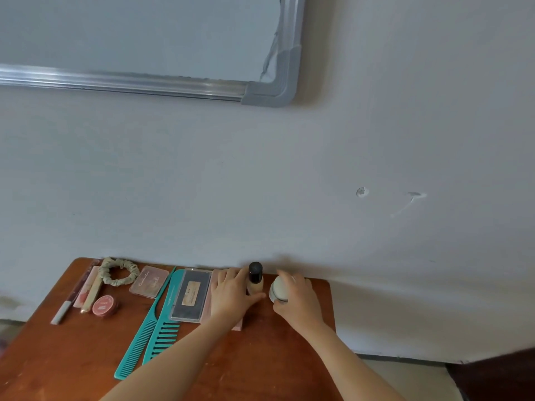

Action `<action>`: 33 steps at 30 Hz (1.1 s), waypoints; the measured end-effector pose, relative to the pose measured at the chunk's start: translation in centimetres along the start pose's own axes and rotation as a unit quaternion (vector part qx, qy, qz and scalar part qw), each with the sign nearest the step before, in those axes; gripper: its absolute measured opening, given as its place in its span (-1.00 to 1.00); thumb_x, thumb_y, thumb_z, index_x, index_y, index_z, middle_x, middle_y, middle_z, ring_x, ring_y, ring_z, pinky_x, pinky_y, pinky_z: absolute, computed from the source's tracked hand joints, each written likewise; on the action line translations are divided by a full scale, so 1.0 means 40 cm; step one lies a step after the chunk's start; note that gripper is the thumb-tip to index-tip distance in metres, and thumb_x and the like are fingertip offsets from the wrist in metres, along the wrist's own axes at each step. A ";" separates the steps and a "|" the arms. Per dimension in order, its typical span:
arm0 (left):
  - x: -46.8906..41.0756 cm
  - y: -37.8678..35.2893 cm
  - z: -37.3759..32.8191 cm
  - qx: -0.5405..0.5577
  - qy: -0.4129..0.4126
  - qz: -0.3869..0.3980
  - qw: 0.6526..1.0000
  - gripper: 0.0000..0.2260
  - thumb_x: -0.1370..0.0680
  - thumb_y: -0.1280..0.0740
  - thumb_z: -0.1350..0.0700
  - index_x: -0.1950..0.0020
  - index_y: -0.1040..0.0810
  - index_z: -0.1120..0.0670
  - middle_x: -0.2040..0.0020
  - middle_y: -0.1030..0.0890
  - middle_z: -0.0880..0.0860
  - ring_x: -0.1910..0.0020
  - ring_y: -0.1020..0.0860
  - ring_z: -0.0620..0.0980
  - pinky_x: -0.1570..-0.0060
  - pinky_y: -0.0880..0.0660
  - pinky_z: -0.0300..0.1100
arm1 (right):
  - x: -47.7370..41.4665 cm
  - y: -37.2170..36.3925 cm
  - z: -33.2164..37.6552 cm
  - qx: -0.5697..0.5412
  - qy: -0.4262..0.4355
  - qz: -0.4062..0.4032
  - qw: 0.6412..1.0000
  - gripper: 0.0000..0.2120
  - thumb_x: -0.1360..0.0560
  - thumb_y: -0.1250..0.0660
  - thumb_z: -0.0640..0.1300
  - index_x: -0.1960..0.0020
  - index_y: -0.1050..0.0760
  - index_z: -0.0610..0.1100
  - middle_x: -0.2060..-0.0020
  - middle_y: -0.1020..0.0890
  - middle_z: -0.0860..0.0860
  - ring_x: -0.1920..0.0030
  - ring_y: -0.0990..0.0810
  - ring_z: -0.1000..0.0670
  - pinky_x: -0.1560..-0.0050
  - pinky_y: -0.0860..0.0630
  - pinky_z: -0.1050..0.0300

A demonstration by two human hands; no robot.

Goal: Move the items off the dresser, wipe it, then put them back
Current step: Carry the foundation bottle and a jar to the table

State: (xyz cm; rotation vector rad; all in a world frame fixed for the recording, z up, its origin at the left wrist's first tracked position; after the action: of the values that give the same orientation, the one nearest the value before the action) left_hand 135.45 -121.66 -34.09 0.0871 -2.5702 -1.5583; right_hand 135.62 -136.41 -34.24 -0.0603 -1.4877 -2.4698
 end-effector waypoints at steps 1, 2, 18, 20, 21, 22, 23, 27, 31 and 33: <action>-0.003 0.001 0.000 -0.002 -0.001 0.000 1.000 -0.47 -0.43 -0.35 -0.17 -0.35 -0.32 -0.07 -0.26 -0.42 -0.05 -0.30 -0.28 0.00 -0.30 -0.19 -0.17 | -0.002 -0.001 -0.002 -0.001 -0.003 -0.001 1.000 -0.42 -0.45 -0.25 -0.08 -0.43 -0.16 0.04 -0.29 -0.34 -0.03 -0.26 -0.32 -0.08 -0.18 -0.36 0.13; -0.006 0.001 -0.001 -0.003 -0.003 -0.001 1.000 -0.47 -0.43 -0.35 -0.17 -0.35 -0.32 -0.08 -0.27 -0.42 -0.05 -0.30 -0.29 0.00 -0.30 -0.18 -0.17 | -0.003 -0.001 -0.004 -0.001 -0.005 -0.002 1.000 -0.42 -0.45 -0.25 -0.08 -0.43 -0.16 0.04 -0.29 -0.34 -0.03 -0.26 -0.32 -0.08 -0.18 -0.37 0.12; 0.117 0.009 0.089 -0.010 -0.017 -0.031 0.999 -0.55 -0.42 -0.43 0.07 -0.29 -0.46 0.07 -0.21 -0.50 0.05 -0.25 -0.43 0.10 -0.18 -0.43 0.00 | -0.008 -0.021 -0.023 0.000 -0.038 -0.036 0.999 -0.40 -0.43 -0.29 -0.12 -0.43 -0.18 -0.01 -0.29 -0.36 -0.03 -0.23 -0.37 -0.10 -0.16 -0.36 0.07; 0.144 0.010 0.108 -0.058 -0.050 -0.061 0.995 -0.52 -0.22 -0.58 0.09 -0.09 -0.57 0.08 -0.03 -0.60 0.06 -0.03 -0.59 0.11 0.11 -0.57 -0.01 | -0.015 -0.025 -0.014 -0.014 -0.034 -0.034 0.999 -0.40 -0.43 -0.30 -0.13 -0.42 -0.19 -0.02 -0.28 -0.37 -0.05 -0.24 -0.38 -0.10 -0.18 -0.37 0.06; 0.157 0.015 0.111 -0.074 -0.062 -0.073 0.993 -0.51 -0.15 -0.61 0.08 -0.03 -0.58 0.06 0.03 -0.62 0.05 0.05 -0.62 0.09 0.20 -0.59 -0.05 | -0.016 -0.026 -0.010 -0.021 -0.031 -0.035 0.999 -0.40 -0.42 -0.31 -0.14 -0.42 -0.20 -0.03 -0.28 -0.37 -0.06 -0.24 -0.39 -0.11 -0.18 -0.38 0.05; 0.169 0.021 0.109 -0.080 -0.074 -0.078 0.991 -0.52 -0.13 -0.61 0.07 0.00 -0.57 0.04 0.05 -0.63 0.04 0.08 -0.63 0.07 0.23 -0.59 -0.07 | -0.013 -0.026 -0.004 -0.025 -0.030 -0.038 0.999 -0.40 -0.41 -0.32 -0.15 -0.41 -0.22 -0.04 -0.27 -0.38 -0.06 -0.24 -0.40 -0.12 -0.17 -0.38 0.04; 0.179 0.028 0.108 -0.083 -0.082 -0.087 0.989 -0.55 -0.16 -0.59 0.06 0.02 -0.56 0.02 0.06 -0.63 0.03 0.09 -0.63 0.06 0.23 -0.59 -0.08 | -0.008 -0.024 -0.001 -0.027 -0.032 -0.046 0.998 -0.40 -0.40 -0.33 -0.16 -0.41 -0.24 -0.05 -0.27 -0.39 -0.08 -0.23 -0.42 -0.13 -0.15 -0.39 0.02; 0.211 0.043 0.121 -0.067 -0.059 -0.075 0.993 -0.68 -0.28 -0.45 0.03 0.00 -0.56 0.01 0.00 -0.61 0.03 0.03 -0.61 0.08 0.15 -0.58 -0.03 | 0.043 -0.020 -0.005 -0.039 -0.042 -0.106 0.993 -0.35 -0.32 -0.43 -0.19 -0.37 -0.32 -0.11 -0.22 -0.46 -0.16 -0.22 -0.45 -0.20 -0.08 -0.44 -0.09; 0.255 0.060 0.127 -0.018 -0.020 -0.059 0.998 -0.66 -0.54 -0.26 0.02 -0.30 -0.44 0.01 -0.32 -0.41 0.01 -0.34 -0.34 0.04 -0.31 -0.31 -0.04 | 0.121 -0.024 0.000 -0.006 -0.045 -0.097 0.994 -0.34 -0.44 -0.36 -0.08 -0.46 -0.15 -0.08 -0.35 -0.33 -0.15 -0.39 -0.28 -0.12 -0.26 -0.33 -0.03; 0.271 0.064 0.132 -0.012 -0.022 -0.069 0.997 -0.64 -0.56 -0.21 0.00 -0.35 -0.38 0.00 -0.36 -0.37 0.00 -0.37 -0.28 0.01 -0.34 -0.25 -0.08 | 0.161 -0.018 0.005 0.007 -0.034 -0.103 0.994 -0.35 -0.47 -0.33 -0.06 -0.47 -0.12 -0.08 -0.40 -0.28 -0.16 -0.43 -0.22 -0.11 -0.31 -0.30 0.00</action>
State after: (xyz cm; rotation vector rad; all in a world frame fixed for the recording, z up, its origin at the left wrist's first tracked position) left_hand 124.01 -117.11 -33.30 0.2346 -2.6288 -1.6547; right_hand 129.21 -137.17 -33.69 0.0126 -1.6126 -2.6419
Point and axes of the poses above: each hand's wrist, its own x-axis away from the middle knuckle, its own y-axis out of the back of the hand, z = x × y, the point moved 7 cm from there along -x, towards the middle knuckle
